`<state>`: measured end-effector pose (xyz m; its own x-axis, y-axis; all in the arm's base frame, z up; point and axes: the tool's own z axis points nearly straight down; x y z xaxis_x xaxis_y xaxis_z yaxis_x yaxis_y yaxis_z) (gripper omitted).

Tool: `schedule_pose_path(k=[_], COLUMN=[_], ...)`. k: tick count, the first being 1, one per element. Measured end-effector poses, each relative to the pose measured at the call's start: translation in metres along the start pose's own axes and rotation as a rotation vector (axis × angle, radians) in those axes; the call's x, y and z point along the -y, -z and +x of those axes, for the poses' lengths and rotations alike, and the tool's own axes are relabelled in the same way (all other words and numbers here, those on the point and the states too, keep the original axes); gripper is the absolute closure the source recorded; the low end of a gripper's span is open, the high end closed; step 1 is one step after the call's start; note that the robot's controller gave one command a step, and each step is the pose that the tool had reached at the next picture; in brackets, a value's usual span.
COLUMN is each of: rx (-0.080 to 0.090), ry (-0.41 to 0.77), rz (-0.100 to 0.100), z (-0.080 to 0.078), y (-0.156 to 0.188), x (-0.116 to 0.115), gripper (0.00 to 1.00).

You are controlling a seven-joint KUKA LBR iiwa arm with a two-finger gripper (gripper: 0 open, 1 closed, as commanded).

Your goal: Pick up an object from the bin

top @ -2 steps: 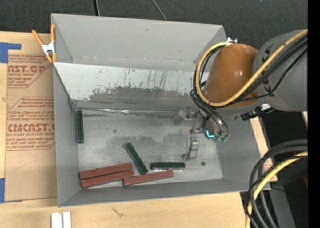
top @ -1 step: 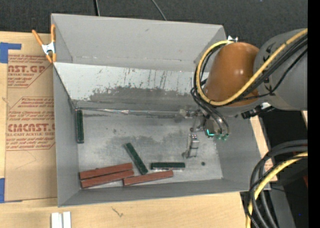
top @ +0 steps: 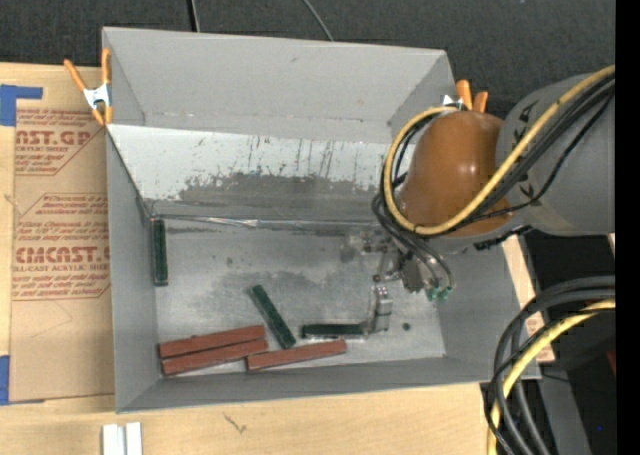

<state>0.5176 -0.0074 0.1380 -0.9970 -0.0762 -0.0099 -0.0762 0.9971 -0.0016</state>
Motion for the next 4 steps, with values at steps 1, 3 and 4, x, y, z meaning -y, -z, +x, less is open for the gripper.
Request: schedule_pose_path(k=[1, 3, 4], rx=[-0.008, -0.009, -0.009], ry=[0.059, 0.042, 0.042], rz=[-0.004, -0.002, -0.002], z=[0.021, -0.004, -0.004], y=[-0.066, -0.007, -0.007], x=[-0.022, -0.005, -0.005], gripper=[1.00, 1.00, 1.00])
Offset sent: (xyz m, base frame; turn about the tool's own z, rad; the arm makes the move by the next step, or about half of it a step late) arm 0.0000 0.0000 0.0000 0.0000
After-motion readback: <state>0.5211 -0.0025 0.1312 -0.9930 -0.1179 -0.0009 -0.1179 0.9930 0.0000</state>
